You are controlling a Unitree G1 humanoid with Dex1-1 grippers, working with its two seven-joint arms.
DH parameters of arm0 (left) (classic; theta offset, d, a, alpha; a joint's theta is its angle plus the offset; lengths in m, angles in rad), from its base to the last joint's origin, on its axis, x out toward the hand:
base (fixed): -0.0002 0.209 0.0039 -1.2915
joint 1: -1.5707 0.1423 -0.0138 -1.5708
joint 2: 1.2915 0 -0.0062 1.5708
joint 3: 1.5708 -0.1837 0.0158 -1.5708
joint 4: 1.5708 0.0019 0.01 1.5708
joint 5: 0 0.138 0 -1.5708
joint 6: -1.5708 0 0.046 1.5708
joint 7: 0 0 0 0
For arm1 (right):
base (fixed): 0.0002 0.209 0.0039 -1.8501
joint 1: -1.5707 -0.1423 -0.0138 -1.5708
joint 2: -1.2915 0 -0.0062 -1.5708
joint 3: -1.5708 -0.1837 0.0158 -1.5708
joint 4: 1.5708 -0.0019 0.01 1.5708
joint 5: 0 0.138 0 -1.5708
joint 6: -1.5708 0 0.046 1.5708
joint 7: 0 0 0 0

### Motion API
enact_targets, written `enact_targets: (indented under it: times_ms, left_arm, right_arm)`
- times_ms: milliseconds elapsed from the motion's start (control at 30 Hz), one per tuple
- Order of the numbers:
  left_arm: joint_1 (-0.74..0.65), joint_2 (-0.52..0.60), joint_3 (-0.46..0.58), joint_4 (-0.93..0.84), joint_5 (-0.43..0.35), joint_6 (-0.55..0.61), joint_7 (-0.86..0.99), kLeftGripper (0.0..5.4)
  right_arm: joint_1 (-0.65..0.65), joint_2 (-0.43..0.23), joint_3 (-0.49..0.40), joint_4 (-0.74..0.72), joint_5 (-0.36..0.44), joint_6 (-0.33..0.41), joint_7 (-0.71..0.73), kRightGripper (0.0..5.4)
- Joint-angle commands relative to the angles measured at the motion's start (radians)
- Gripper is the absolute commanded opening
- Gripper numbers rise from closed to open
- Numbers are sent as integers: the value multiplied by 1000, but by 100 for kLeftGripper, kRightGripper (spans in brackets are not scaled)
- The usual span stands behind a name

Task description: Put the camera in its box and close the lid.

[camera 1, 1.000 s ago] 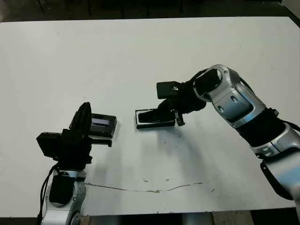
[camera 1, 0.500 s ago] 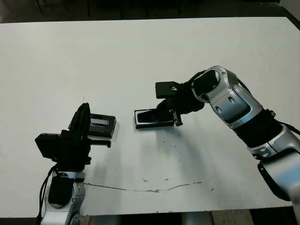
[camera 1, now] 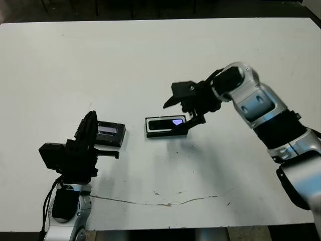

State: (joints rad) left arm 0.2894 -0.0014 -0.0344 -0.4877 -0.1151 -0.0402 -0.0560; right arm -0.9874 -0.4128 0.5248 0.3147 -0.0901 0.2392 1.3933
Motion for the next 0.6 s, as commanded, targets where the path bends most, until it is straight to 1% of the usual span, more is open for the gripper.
enact_targets:
  times_ms: [33, 133, 200, 233, 300, 367, 400, 433, 533, 567, 600]
  left_arm:
    - [9, 10, 8, 17, 6, 12, -1, 0]
    - [7, 10, 9, 28, 3, -3, -7, 0]
    - [5, 11, 8, 33, 10, -7, -6, 0]
    - [6, 8, 8, 32, 8, -2, -5, 0]
    - [9, 7, 10, 29, 9, 0, -1, 0]
    - [12, 9, 16, 27, 14, -5, 1, 0]
    - [14, 12, 20, 26, 12, -9, -2, 0]
    - [17, 17, 28, 24, 7, -13, -7, 0]
    - [28, 41, 65, 7, -10, -18, -27, 0]
    - [30, 54, 86, -2, -23, -19, -40, 0]
    - [27, 78, 117, -6, -40, -26, -62, 0]
  right_arm:
    - [-9, -11, -23, 30, 12, -35, 12, 440]
    - [-5, -12, -60, 36, 35, -29, 2, 493]
    - [12, -16, -105, 19, 62, 3, -27, 528]
    - [31, -16, -141, -4, 86, 37, -53, 539]
    - [97, -15, -238, -83, 149, 119, -134, 539]
    - [186, -11, -346, -197, 215, 221, -241, 539]
    - [234, -11, -393, -258, 237, 252, -296, 539]
    - [295, -8, -443, -321, 257, 261, -355, 529]
    - [472, 4, -552, -472, 303, 266, -493, 490]
    - [535, 11, -583, -520, 317, 269, -537, 472]
    - [601, 16, -614, -552, 335, 256, -564, 456]
